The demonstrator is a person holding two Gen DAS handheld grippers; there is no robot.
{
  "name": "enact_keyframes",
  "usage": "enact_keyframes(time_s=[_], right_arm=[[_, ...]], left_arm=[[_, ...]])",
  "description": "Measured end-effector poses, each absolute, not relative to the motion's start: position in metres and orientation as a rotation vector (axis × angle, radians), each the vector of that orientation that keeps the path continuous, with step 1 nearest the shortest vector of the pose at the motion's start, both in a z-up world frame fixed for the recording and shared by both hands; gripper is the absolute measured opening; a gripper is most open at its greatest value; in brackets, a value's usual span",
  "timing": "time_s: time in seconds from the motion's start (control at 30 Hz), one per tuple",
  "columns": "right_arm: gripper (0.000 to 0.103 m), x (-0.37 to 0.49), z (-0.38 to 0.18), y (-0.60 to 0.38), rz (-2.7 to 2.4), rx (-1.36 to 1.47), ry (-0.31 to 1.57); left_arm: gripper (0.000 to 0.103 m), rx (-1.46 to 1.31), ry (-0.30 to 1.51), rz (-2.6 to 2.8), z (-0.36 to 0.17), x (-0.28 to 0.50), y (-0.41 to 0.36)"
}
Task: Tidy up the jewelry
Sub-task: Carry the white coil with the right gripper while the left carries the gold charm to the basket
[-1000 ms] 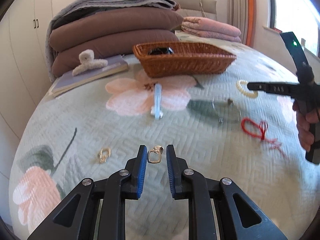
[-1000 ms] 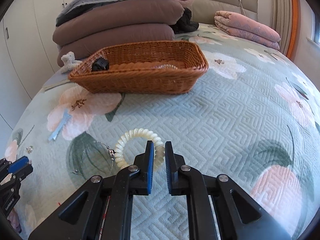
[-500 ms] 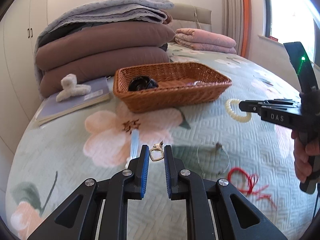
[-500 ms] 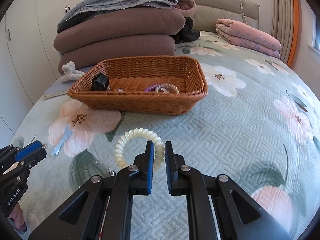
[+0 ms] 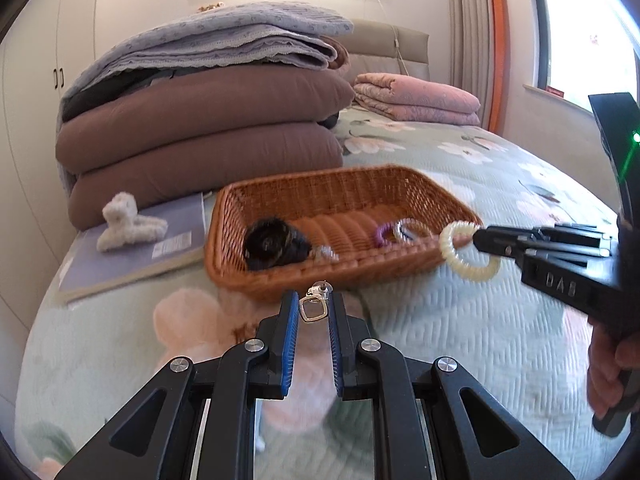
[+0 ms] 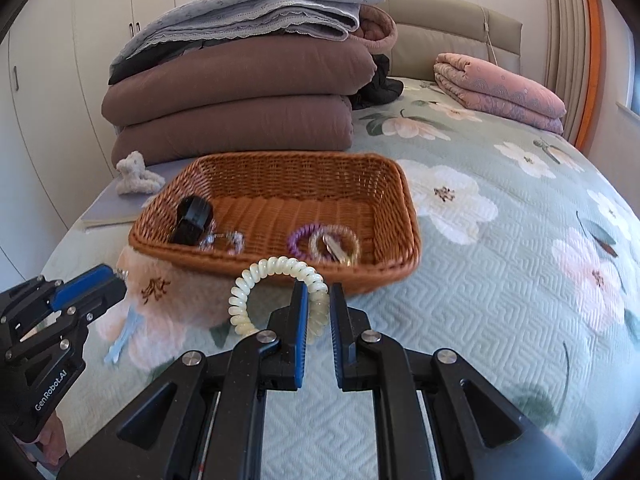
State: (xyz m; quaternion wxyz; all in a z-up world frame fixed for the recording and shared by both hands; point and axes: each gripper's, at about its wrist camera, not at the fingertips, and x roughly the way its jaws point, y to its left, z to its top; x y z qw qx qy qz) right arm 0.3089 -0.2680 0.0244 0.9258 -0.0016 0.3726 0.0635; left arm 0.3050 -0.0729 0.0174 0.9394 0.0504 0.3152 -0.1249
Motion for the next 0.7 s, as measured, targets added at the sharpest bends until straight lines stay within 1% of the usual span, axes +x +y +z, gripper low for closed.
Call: enact_keyframes(time_s=[0.2, 0.43, 0.7], right_arm=[[0.011, 0.334, 0.032, -0.268, 0.117, 0.006, 0.758], [0.011, 0.359, 0.031, -0.272, 0.105, 0.015, 0.771], [0.011, 0.391, 0.018, -0.279, 0.092, 0.042, 0.831]], left_arm=[[0.015, 0.098, 0.629, -0.249, 0.029, 0.332, -0.089], [0.015, 0.095, 0.630, -0.227, 0.030, 0.362, -0.100], [0.015, 0.095, 0.674, -0.206, 0.025, 0.395, -0.108]])
